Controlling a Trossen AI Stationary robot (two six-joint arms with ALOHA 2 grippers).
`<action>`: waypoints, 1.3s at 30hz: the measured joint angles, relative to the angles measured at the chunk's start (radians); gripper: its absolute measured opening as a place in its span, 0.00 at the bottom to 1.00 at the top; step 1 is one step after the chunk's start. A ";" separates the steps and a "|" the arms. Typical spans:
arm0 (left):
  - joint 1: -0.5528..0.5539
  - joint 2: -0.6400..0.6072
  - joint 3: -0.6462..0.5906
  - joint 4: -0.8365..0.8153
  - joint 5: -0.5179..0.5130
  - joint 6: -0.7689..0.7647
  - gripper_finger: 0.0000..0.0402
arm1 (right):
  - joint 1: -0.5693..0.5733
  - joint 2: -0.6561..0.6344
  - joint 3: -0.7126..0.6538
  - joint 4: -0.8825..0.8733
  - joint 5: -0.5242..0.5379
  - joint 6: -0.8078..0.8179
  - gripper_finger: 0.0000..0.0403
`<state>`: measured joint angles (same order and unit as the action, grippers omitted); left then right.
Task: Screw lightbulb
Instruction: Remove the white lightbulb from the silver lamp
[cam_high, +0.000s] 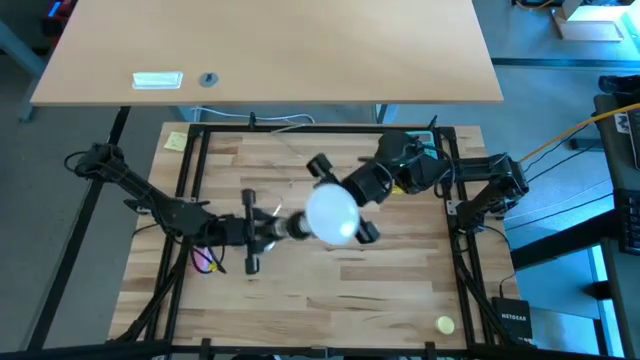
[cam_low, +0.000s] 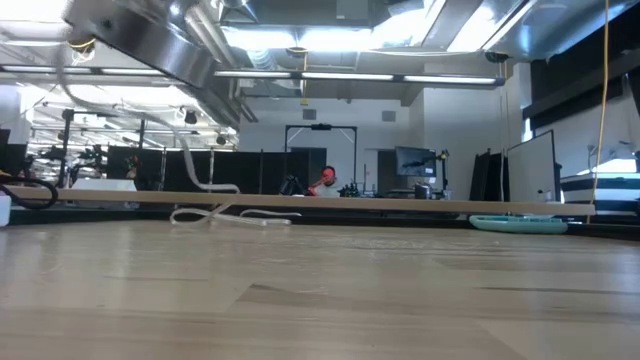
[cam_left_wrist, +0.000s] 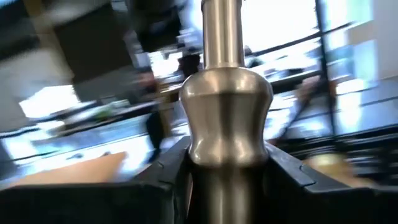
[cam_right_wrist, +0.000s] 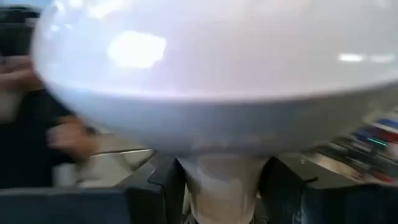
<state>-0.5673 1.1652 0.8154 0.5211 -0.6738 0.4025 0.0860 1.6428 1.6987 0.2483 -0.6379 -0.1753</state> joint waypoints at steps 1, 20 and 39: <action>0.011 0.000 0.000 -0.008 0.065 -0.033 0.32 | 0.000 0.000 0.000 -0.005 -0.052 -0.006 0.39; 0.064 -0.005 0.007 -0.145 0.024 -0.126 0.32 | 0.004 -0.016 -0.001 0.013 0.077 0.111 0.39; 0.103 -0.012 -0.007 -0.192 0.113 -0.155 0.32 | 0.021 -0.087 0.029 -0.454 0.335 -0.042 0.39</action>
<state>-0.4648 1.1528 0.8081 0.3295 -0.5612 0.2474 0.1074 1.5557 1.7281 -0.2053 -0.3026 -0.2176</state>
